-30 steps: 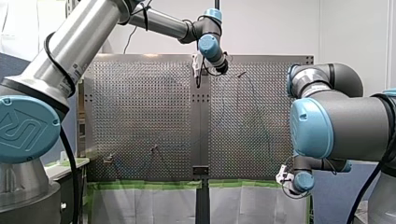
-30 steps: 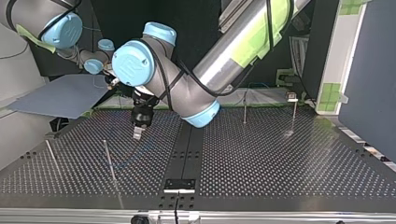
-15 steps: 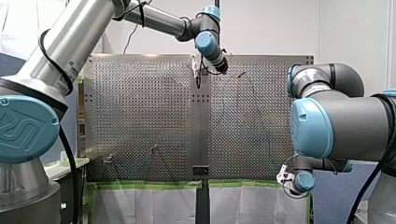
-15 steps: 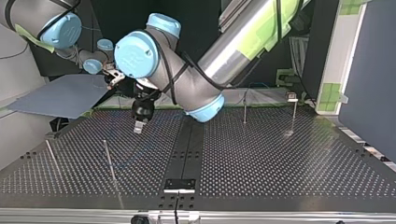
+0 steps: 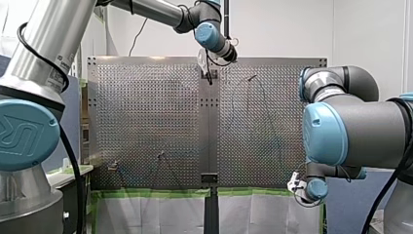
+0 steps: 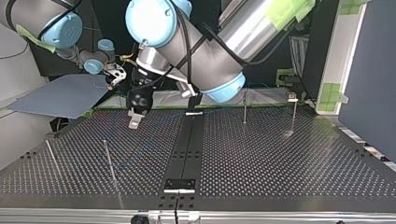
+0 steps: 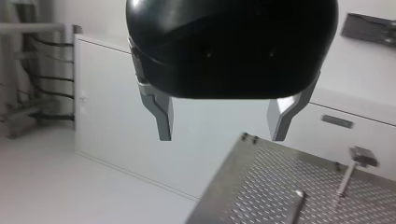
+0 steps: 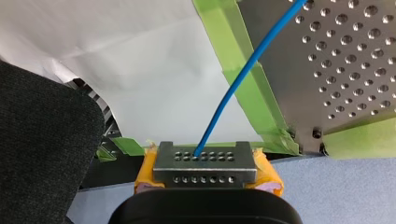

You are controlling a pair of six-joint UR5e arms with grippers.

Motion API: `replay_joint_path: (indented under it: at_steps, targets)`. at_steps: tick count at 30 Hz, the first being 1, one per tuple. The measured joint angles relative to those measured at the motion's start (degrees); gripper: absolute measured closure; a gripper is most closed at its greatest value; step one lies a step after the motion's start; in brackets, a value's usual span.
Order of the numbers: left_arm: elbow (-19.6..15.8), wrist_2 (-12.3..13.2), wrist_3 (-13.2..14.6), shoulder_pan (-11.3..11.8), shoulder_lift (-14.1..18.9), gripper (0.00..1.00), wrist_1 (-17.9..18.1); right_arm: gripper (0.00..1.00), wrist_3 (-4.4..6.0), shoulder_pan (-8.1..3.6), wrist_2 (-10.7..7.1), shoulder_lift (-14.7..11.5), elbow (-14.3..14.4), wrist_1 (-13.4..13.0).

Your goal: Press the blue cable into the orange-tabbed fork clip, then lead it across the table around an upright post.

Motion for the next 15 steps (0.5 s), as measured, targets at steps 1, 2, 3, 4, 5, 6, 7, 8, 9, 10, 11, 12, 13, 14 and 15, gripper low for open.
replay_joint_path:
  at_steps: [1,2,3,4,5,6,7,8,9,10,11,12,13,14,15]
  targets:
    - [-0.5,0.0,0.0,0.0,0.5,0.01,0.5,1.00,0.00,0.03,-0.05,0.0,0.0,0.0]
    - [-1.0,0.0,0.1,0.0,1.0,0.01,1.0,1.00,0.00,0.07,-0.10,0.0,0.0,0.0]
    - [-1.7,0.0,0.1,0.0,1.7,0.01,1.7,1.00,0.00,0.10,-0.14,0.0,0.0,0.0]
    - [-2.2,0.0,0.2,0.0,2.2,0.01,2.3,1.00,0.00,0.11,-0.16,0.0,0.0,0.0]
    - [-2.7,0.0,0.3,0.0,2.8,0.01,2.7,1.00,0.00,0.11,-0.17,0.0,0.0,0.0]
    - [-3.5,0.0,0.4,0.0,3.4,0.01,3.5,1.00,0.00,0.12,-0.18,0.0,0.0,0.0]
    - [-4.0,-0.1,0.5,0.1,3.7,0.01,4.0,1.00,0.00,0.12,-0.19,0.0,0.0,0.0]
    - [-4.6,-0.1,0.5,0.2,4.0,0.01,4.6,1.00,0.00,0.12,-0.19,0.0,0.0,0.0]
    - [-5.3,-0.1,0.7,0.3,4.2,0.01,5.3,1.00,0.00,0.13,-0.19,0.0,0.0,0.0]
    - [-5.9,-0.1,0.8,0.3,4.4,0.01,5.9,1.00,-0.01,0.13,-0.18,-0.1,0.0,0.0]
    - [-6.4,-0.1,0.9,0.3,4.4,0.01,6.4,1.00,0.00,0.13,-0.17,0.0,0.0,0.0]
    - [-7.1,-0.1,1.1,0.4,4.5,0.01,7.1,1.00,0.00,0.14,-0.15,-0.1,0.0,0.0]
    - [-7.6,-0.1,1.3,0.4,4.5,0.01,7.6,1.00,-0.01,0.14,-0.14,-0.1,0.0,0.0]
    - [-8.1,-0.1,1.5,0.4,4.6,0.01,8.1,1.00,0.00,0.13,-0.14,-0.1,0.0,0.0]
    - [-8.8,-0.1,1.7,0.4,4.6,0.01,8.7,1.00,0.00,0.14,-0.13,-0.1,0.0,0.0]
